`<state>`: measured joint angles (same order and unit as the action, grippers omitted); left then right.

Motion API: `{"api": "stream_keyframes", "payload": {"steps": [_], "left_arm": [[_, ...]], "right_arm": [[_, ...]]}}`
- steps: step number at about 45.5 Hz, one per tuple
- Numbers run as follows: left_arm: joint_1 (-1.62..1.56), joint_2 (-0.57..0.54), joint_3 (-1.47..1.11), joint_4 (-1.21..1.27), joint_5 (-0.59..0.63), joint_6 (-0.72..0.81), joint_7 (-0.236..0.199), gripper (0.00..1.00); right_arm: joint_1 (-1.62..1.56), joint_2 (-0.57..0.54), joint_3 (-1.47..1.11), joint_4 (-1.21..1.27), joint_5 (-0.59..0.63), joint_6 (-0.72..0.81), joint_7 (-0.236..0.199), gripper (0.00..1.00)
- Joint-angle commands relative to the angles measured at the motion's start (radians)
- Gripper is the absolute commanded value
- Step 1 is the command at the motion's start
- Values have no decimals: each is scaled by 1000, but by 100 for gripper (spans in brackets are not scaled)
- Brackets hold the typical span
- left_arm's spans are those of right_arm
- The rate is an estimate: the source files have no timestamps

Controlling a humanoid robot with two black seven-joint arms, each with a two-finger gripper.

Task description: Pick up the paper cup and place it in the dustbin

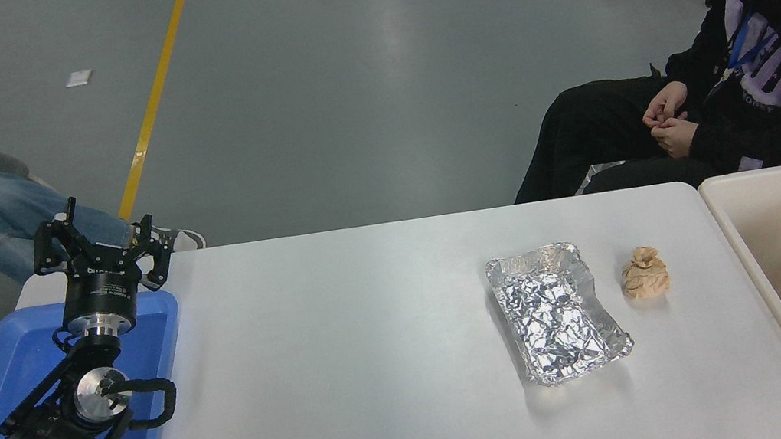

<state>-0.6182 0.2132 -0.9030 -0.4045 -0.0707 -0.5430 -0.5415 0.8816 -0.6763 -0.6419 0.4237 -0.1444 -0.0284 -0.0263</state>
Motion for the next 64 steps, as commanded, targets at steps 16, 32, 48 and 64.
{"api": "stream_keyframes", "payload": {"steps": [16,32,48,64], "left_arm": [[0,0,1,-1,0,0,0,99],[0,0,1,1,0,0,0,99],[0,0,1,-1,0,0,0,99],[0,0,1,-1,0,0,0,99]], "right_arm": [[701,-138,-624,676,5,96,6,100],[1011,-25,-687,711,-9,744,0,100],[1200,158,-685,764,-44,814,-1,100],[1261,207,-674,840,-57,814,-1,100]]}}
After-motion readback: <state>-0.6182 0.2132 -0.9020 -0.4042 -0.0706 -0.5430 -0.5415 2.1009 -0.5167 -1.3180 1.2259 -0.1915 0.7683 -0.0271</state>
